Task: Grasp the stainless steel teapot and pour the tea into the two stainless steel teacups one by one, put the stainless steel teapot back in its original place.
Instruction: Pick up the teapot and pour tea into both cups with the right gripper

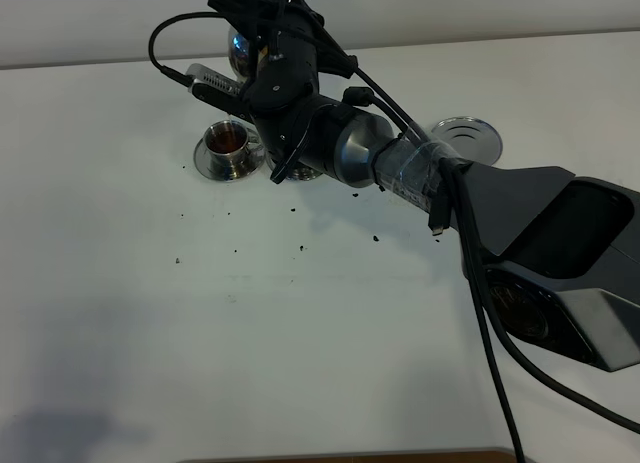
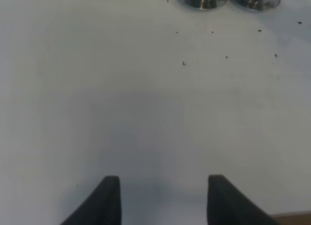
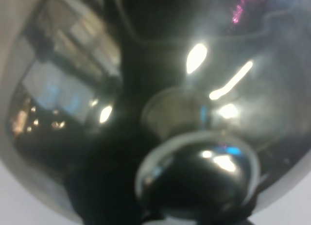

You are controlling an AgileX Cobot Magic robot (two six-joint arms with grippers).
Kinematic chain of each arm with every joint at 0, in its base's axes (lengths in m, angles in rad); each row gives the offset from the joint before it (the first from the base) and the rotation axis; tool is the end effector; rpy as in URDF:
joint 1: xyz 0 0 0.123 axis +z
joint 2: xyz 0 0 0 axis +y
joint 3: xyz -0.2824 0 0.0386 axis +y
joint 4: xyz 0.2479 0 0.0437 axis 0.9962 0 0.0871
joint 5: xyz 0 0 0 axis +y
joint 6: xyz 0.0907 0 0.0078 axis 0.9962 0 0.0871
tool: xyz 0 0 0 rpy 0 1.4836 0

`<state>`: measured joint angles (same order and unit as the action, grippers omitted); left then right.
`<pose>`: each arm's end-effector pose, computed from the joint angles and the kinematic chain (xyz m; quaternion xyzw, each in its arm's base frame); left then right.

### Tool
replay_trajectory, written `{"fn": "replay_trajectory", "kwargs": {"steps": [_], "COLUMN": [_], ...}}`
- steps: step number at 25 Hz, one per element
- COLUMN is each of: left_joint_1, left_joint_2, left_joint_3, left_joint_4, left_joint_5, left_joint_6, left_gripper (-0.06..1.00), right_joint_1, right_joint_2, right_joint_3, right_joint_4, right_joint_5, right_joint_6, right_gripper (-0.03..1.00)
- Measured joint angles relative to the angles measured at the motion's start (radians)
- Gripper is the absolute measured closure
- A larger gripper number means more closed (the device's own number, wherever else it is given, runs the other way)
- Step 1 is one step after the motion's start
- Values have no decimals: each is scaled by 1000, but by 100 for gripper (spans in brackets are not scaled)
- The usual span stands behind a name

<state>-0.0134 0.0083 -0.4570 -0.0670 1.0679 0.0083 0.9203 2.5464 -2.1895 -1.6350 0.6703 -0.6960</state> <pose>0.0006 -0.0054 0.2647 0.0100 0.8676 -0.0348 0.4960 0.3918 0.4215 0.1882 -0.7485 0.1580 -0.5805 0.2789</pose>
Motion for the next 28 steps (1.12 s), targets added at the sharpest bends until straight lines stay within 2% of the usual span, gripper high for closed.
{"fn": "replay_trajectory", "kwargs": {"steps": [4,9,17,22,28], "left_joint_1": [0,0,0,0,0], "left_joint_2": [0,0,0,0,0], "left_joint_3": [0,0,0,0,0], "left_joint_4": [0,0,0,0,0], "left_joint_5": [0,0,0,0,0], "left_joint_6": [0,0,0,0,0], "left_gripper": [48,48,48,48,48], "right_joint_1": [0,0,0,3,9], "right_joint_2": [0,0,0,-22,-122], "right_joint_3": [0,0,-8,-53,-71], "right_joint_4": [24,100,224,412,688], "right_joint_5": [-2,2,115,223,393], "right_joint_6": [7,7,53,60,60], "right_gripper": [78,78,78,78,78]}}
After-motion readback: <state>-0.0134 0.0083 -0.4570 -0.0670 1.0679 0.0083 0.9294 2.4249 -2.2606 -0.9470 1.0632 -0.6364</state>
